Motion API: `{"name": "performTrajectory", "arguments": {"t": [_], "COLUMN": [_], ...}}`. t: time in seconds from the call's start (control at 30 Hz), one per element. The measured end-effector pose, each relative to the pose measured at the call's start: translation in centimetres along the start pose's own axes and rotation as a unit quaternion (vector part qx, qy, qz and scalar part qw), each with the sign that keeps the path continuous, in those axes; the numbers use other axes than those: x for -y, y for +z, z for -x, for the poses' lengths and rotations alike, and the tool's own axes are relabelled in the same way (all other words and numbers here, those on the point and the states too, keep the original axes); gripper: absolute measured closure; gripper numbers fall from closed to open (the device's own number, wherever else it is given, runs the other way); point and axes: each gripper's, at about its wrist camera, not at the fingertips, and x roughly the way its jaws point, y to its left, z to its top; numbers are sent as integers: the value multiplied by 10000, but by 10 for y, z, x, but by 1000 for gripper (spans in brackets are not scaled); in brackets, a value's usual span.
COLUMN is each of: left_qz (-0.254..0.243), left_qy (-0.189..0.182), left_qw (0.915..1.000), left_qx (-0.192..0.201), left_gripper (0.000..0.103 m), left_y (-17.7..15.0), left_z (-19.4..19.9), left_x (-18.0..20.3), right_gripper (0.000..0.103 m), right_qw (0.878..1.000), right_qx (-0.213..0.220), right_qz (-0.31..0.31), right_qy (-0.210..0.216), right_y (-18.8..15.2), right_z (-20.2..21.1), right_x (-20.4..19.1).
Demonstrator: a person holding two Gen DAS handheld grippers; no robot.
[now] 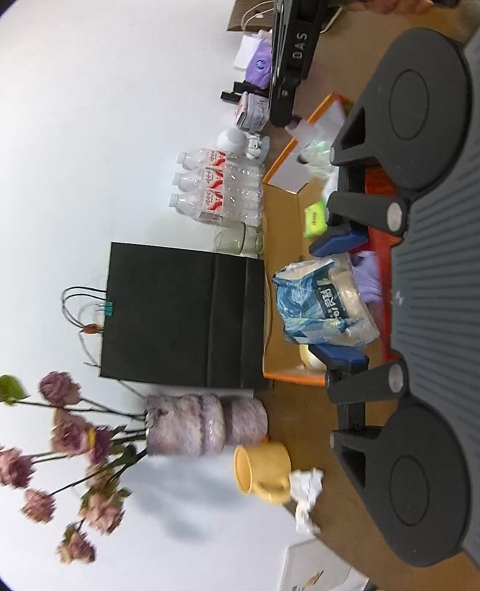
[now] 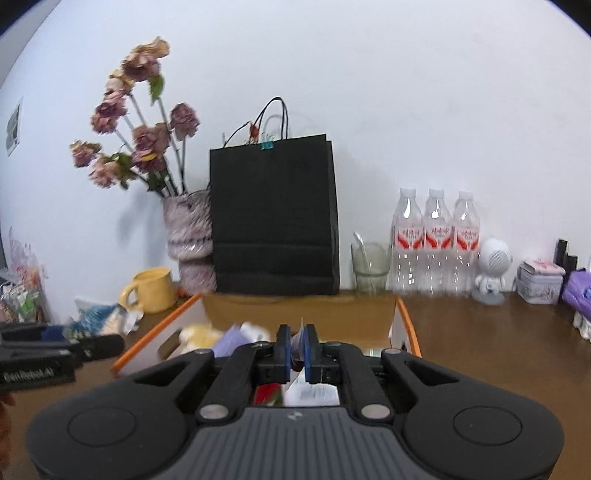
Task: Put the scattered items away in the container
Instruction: 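Drop the snack bag and clear packet into the box, opening both grippers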
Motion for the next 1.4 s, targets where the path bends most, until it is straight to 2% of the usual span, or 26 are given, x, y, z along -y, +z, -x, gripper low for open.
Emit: {"name": "performTrajectory", "arguments": {"t": [0.2,0.33,0.37,0.43,0.47,0.5,0.53,0.57,0.6,0.8,1.4], "left_qz": [206,7,-16,-79,-80,-83,-109,-140,-165,-133,-13], "left_qy": [-72,-57,-57,-85,-91,-90,-87,-90,-87,1,119], "left_qw": [9997,9997,9996,9993,9992,9993,9994,9995,9995,9995,9995], "left_qx": [-105,-257,-293,-359,-369,-342,-305,-276,-240,-289,-286], "left_gripper": [52,51,48,30,14,4,1,0,0,0,0], "left_y": [7,4,4,4,4,4,4,5,5,5,9], "left_z": [-68,-97,-101,-108,-109,-109,-108,-107,-105,-100,-93], "left_x": [2,0,0,0,0,1,1,3,3,5,3], "right_gripper": [97,97,97,92,88,68,52,18,3,0,0], "right_qw": [9994,9983,9982,9978,9972,9968,9964,9959,9955,9926,9920], "right_qx": [-239,-569,-599,-657,-735,-781,-827,-890,-940,-1171,-1240], "right_qz": [-230,-73,-64,-22,23,55,71,74,74,278,172], "right_qy": [55,37,39,90,128,141,164,162,133,-156,-165], "right_y": [5,-6,-6,-5,-4,-4,-4,-4,-4,-4,-1], "right_z": [-69,-103,-109,-117,-121,-122,-124,-124,-125,-116,-110], "right_x": [17,24,26,29,29,29,29,28,28,21,23]}}
